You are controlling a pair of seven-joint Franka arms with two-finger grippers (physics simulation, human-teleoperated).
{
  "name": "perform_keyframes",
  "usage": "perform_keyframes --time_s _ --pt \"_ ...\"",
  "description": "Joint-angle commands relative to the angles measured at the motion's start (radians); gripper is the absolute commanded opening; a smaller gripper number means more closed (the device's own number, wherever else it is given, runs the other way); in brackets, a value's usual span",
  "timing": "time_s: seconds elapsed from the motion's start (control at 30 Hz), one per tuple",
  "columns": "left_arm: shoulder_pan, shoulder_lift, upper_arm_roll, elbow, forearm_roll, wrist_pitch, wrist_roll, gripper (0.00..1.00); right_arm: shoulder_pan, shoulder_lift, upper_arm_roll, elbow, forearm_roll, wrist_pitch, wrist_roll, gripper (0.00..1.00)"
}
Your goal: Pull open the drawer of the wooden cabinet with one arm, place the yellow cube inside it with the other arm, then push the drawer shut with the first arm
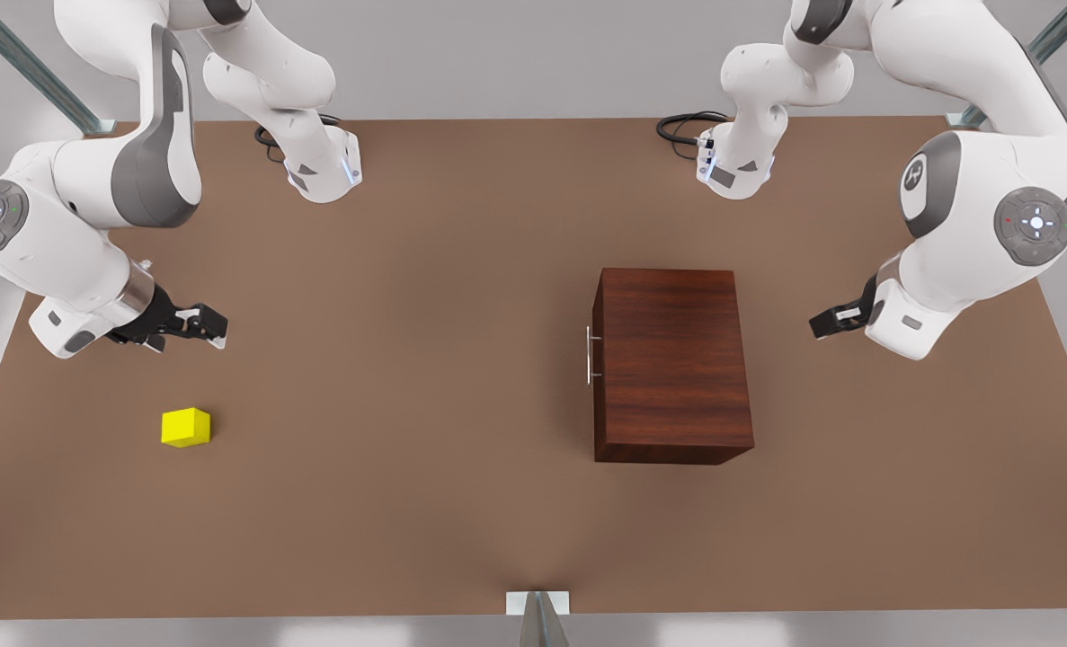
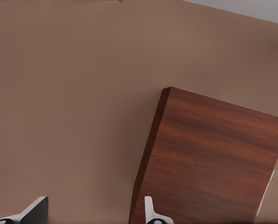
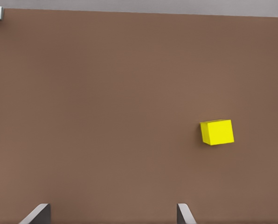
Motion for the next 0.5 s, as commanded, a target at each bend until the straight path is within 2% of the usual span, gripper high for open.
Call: perform_keyframes --time_s 0.0,0.07,0.17,0.2,0.27,0.37,0.47 --pt "-0.002 0.000 -0.002 0.000 -0.002 0.013 0.442 1.00 0.000 -0.001 0.000 0.001 0.000 0.003 -0.005 1.00" --pt "-0.072 0.000 0.000 -0.001 0.003 0.010 0.409 1.00 0.000 -0.001 0.000 0.001 0.000 0.003 -0.005 1.00" --pt "-0.259 0.049 0.000 -0.003 0.029 -0.004 0.177 1.00 0.000 0.002 0.000 0.001 0.000 0.004 -0.005 1.00" --pt "-0.362 0.085 0.000 -0.003 0.088 -0.002 0.143 1.00 0.000 0.002 0.000 0.001 0.000 0.010 -0.005 1.00" --pt "-0.500 0.147 0.000 -0.003 0.110 0.029 -0.128 1.00 0.000 0.021 0.000 -0.006 0.000 0.043 -0.005 1.00" --pt "-0.614 0.230 0.000 -0.001 0.138 0.056 -0.266 1.00 -0.021 0.146 -0.003 -0.012 0.000 0.184 -0.056 1.00" --pt "-0.661 0.292 0.000 -0.001 0.142 0.110 -0.395 1.00 -0.015 0.275 -0.001 -0.050 -0.027 0.325 -0.056 1.00"
